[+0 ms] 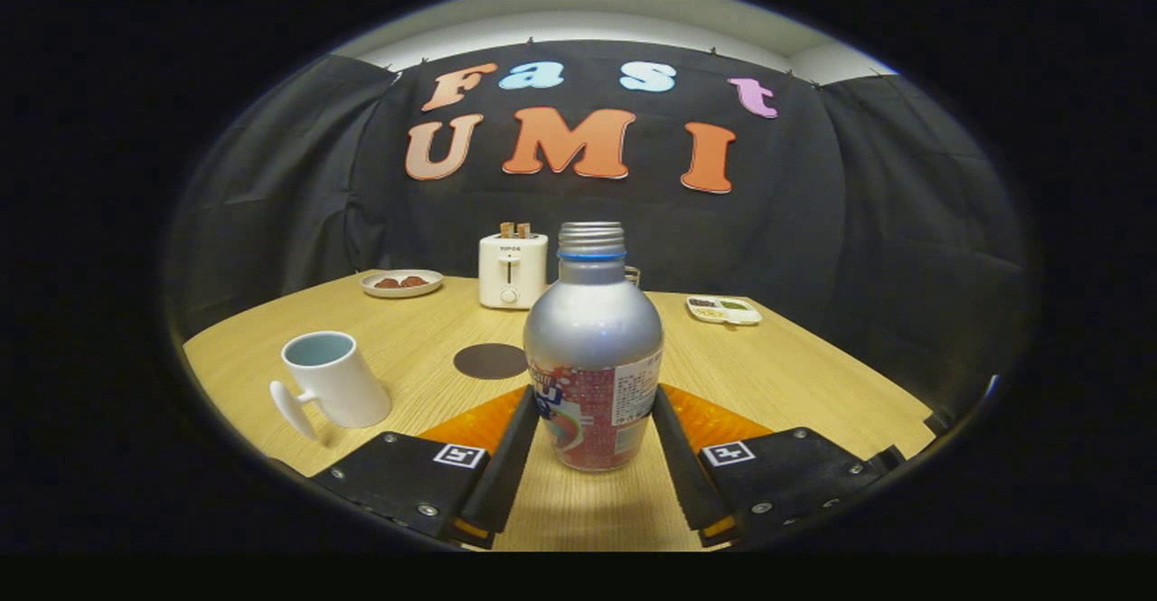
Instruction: Take the bottle from table, then pour the juice into the cup, finally place the bottle on the coaster
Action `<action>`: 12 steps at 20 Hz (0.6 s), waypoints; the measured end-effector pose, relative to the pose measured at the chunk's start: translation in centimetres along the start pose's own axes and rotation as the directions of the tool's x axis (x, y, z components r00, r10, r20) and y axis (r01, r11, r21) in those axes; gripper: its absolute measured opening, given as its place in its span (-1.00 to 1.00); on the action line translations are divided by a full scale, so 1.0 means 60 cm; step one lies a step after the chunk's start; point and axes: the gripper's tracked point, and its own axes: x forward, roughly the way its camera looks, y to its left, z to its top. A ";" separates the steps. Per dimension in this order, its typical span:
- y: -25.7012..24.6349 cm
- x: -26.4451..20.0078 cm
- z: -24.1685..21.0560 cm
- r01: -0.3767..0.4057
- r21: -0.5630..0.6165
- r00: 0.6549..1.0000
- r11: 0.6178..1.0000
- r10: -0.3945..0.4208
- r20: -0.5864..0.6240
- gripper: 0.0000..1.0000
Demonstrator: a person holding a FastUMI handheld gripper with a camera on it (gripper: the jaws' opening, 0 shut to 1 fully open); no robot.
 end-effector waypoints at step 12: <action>0.056 0.003 0.081 0.069 -0.341 0.995 0.938 -0.042 0.087 0.45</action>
